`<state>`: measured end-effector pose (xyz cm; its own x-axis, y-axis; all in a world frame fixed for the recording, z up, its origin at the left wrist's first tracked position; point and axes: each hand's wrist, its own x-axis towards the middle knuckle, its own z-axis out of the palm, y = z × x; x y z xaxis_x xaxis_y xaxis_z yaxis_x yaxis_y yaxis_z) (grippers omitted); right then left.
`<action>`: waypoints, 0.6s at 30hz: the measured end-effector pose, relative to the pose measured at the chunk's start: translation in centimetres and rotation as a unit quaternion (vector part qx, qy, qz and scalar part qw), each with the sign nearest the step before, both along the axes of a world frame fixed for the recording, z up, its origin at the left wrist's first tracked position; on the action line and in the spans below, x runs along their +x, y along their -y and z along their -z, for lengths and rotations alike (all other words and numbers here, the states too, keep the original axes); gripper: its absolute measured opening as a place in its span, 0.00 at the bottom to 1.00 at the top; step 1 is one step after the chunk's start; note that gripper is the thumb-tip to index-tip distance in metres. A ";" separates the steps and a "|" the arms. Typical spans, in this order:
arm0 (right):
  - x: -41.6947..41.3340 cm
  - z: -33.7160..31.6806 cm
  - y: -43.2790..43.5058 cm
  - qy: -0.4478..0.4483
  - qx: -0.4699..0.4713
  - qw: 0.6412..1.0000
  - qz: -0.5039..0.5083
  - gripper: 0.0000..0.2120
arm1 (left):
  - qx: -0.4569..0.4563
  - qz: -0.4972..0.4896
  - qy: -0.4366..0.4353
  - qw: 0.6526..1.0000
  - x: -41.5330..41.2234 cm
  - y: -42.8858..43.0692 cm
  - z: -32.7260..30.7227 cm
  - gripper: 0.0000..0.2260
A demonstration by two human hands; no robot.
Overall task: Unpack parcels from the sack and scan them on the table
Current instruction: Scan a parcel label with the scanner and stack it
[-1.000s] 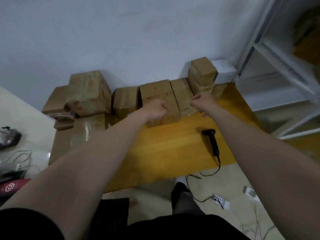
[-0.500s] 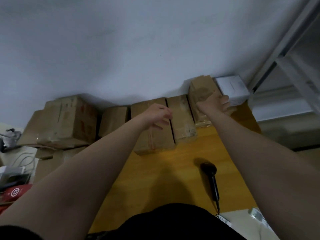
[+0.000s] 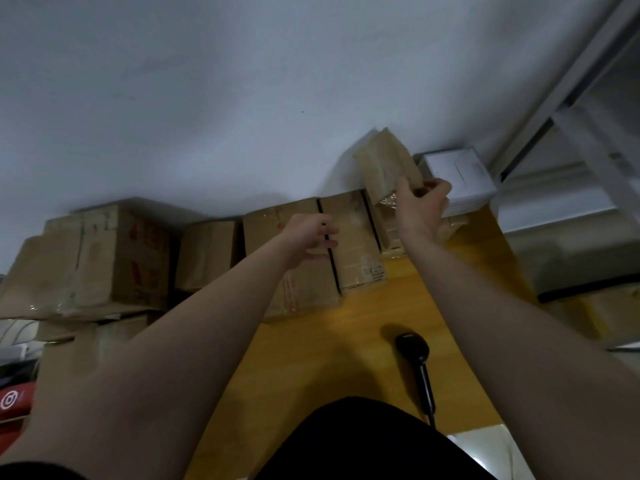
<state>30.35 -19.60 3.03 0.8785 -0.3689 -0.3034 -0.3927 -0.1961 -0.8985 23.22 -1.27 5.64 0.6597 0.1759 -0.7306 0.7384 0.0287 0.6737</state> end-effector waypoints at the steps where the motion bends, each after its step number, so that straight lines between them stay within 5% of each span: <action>1: -0.3 -0.3 -0.5 0.001 0.028 1.000 -0.009 0.22 | -0.014 -0.015 0.002 1.000 -0.1 -0.1 -0.1 0.18; 5: -1.5 -1.5 -1.9 -0.109 0.197 0.971 -0.074 0.26 | -0.032 -0.011 0.026 0.999 -0.7 -0.9 -0.9 0.22; 9: -3.1 -0.9 -2.2 -0.176 0.338 0.907 -0.178 0.30 | -0.047 -0.048 0.053 0.996 -2.1 -2.3 -1.6 0.14; 12: -3.9 -1.2 -3.3 -0.183 0.359 0.886 -0.232 0.28 | -0.073 -0.057 0.070 0.993 -3.4 -3.5 -2.1 0.17; 16: -4.7 -1.9 -4.6 -0.188 0.314 0.895 -0.255 0.26 | -0.110 -0.023 0.106 0.988 -4.9 -4.9 -3.2 0.32; 18: -5.2 -1.9 -4.6 -0.185 0.295 0.891 -0.290 0.24 | -0.109 -0.017 0.125 0.986 -5.4 -5.5 -3.4 0.28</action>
<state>25.13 -14.96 4.91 0.6688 0.4347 -0.6031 -0.6704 0.0020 -0.7420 17.85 4.28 9.08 0.8209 0.0582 -0.5681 0.5453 0.2156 0.8100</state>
